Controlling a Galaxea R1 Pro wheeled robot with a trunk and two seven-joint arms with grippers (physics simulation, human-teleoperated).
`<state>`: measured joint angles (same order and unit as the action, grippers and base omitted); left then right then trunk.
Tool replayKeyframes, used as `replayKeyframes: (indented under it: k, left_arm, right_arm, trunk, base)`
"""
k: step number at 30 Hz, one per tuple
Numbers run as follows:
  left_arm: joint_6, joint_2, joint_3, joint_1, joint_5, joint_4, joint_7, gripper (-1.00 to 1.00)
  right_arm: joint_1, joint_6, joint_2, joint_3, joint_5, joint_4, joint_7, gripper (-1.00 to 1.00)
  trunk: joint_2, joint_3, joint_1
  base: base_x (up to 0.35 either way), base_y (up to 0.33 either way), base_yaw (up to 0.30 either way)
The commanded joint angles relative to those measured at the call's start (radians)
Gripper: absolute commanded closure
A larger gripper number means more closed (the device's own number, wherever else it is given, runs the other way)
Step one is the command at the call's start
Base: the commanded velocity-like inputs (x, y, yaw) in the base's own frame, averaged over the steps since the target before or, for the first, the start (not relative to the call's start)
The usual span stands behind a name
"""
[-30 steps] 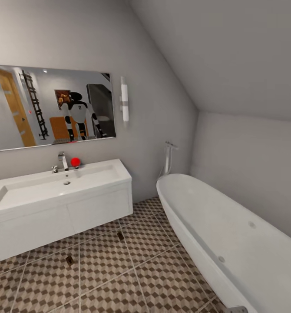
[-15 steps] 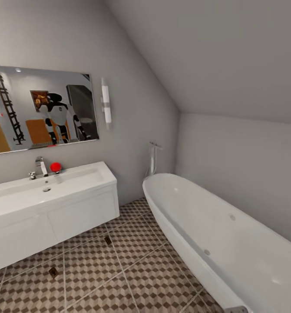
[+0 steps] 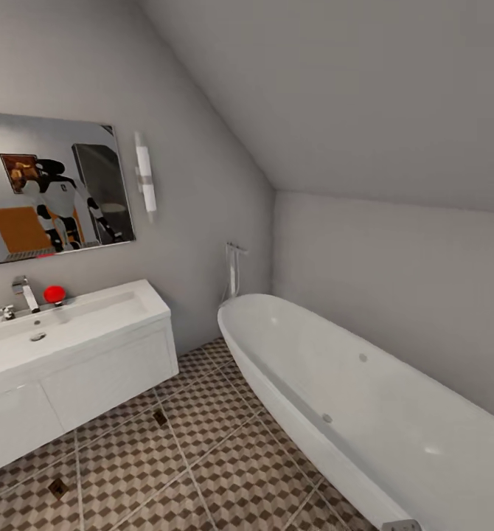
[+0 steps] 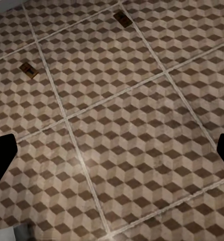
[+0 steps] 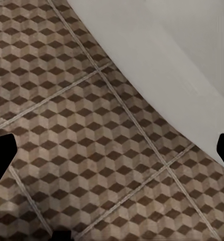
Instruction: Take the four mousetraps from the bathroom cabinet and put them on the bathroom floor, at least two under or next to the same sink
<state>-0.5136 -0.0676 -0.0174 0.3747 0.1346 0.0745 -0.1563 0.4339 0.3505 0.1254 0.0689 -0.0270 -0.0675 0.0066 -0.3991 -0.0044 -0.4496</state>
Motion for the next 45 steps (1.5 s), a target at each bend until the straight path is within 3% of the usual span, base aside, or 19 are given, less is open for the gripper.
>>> replayKeyframes:
  k: [1, 45]
  left_arm:
    - [-0.006, 0.0, -0.003, 0.001, 0.006, 0.004, 0.001, -1.0]
    - [-0.006, 0.0, -0.003, 0.001, 0.006, 0.004, 0.001, -1.0]
  right_arm:
    - [0.002, 0.007, 0.0, 0.006, -0.001, -0.005, 0.001, -1.0]
    - [0.002, 0.008, 0.0, 0.005, -0.002, -0.004, 0.0, -1.0]
  trunk:
    - [-0.001, 0.0, 0.0]
    - [-0.001, 0.025, 0.0]
  base:
    - [0.0, 0.0, -0.251]
    - [0.0, 0.0, -0.262]
